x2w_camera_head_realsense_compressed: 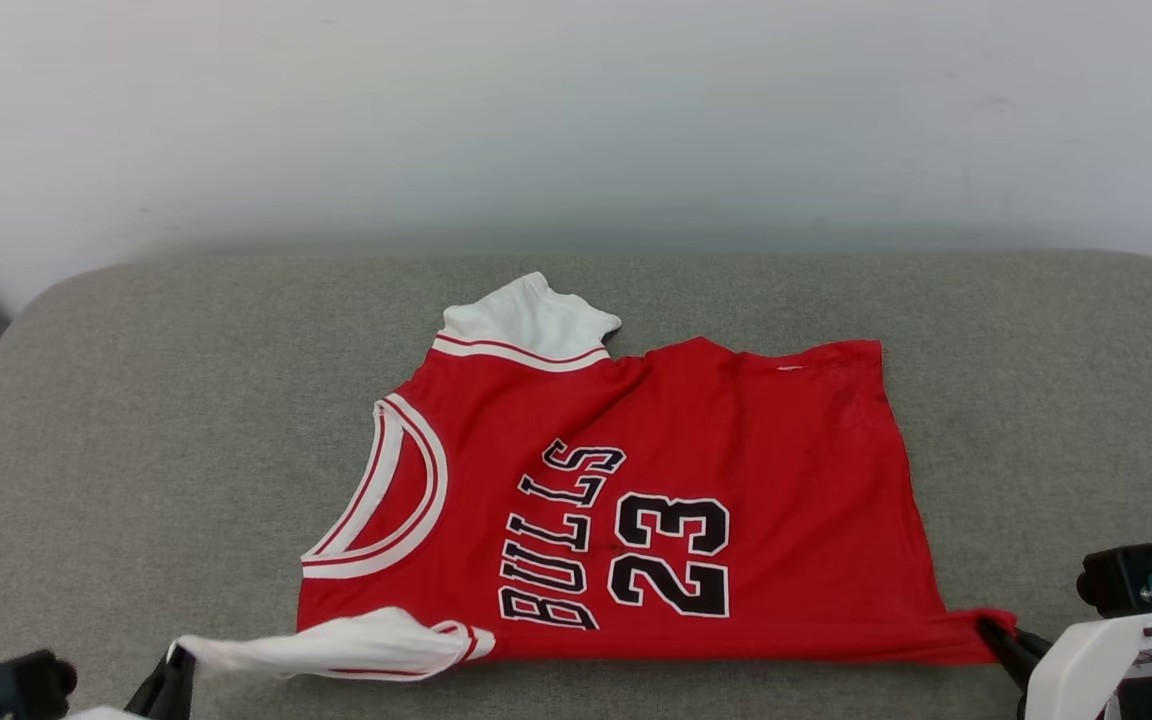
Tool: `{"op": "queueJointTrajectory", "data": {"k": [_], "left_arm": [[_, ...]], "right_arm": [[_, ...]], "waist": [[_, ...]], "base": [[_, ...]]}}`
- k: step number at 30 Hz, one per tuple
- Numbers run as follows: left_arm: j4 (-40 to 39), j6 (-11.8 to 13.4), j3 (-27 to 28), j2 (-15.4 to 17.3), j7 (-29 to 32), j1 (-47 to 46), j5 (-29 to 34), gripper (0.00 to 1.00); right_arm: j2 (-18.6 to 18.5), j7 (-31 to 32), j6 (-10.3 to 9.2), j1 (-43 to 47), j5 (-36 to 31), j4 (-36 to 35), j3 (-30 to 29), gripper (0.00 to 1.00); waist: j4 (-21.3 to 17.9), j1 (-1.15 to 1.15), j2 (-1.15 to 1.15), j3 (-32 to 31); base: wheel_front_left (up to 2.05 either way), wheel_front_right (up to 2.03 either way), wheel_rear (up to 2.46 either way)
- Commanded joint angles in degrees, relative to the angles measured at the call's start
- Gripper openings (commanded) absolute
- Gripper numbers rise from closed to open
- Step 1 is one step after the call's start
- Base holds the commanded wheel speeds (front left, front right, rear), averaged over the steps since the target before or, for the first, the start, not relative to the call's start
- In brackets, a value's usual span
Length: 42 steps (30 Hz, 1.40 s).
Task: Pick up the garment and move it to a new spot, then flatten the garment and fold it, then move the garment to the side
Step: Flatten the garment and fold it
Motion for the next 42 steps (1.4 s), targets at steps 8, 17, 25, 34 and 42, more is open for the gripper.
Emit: {"op": "queueJointTrajectory", "data": {"k": [8, 17, 25, 34, 42], "left_arm": [[6.9, -5.2, -3.7, -1.7, 2.6, -16.6, 2.7, 0.00], [18.8, -11.0, -7.2, -4.9, 5.3, -31.5, 4.2, 0.00], [30.0, -16.5, -10.5, -9.8, 8.4, -37.1, 2.0, 0.72], [35.2, -18.4, -8.5, -10.0, 5.2, -35.8, 0.3, 1.00], [31.6, -18.3, -9.0, -5.3, 9.2, -33.3, 0.4, 1.00]], "right_arm": [[3.8, 3.7, -0.09, -8.2, -3.3, 1.2, 0.0, 0.00], [3.7, 2.0, -0.08, -18.7, -4.6, 8.0, 3.6, 0.00], [3.9, -3.1, -0.11, -21.6, -3.2, 15.9, 6.9, 0.97], [3.4, -17.5, -0.08, -19.7, -3.5, 15.6, 6.8, 1.00], [5.9, -29.8, -0.08, -15.7, -8.7, 12.2, 2.8, 1.00]], "waist": [[-0.8, 0.01, 0.00, 7.0], [-1.0, 0.01, 0.00, 15.5], [-1.1, 0.01, 0.00, 17.1], [-1.8, 0.01, 0.00, 11.7], [-3.3, 0.01, 0.00, 5.9]], "base": [[0.00, 0.00, 0.00], [0.00, 0.00, 0.00], [0.00, 0.00, 0.00], [0.00, 0.00, 0.00], [0.00, 0.00, 0.00]]}}
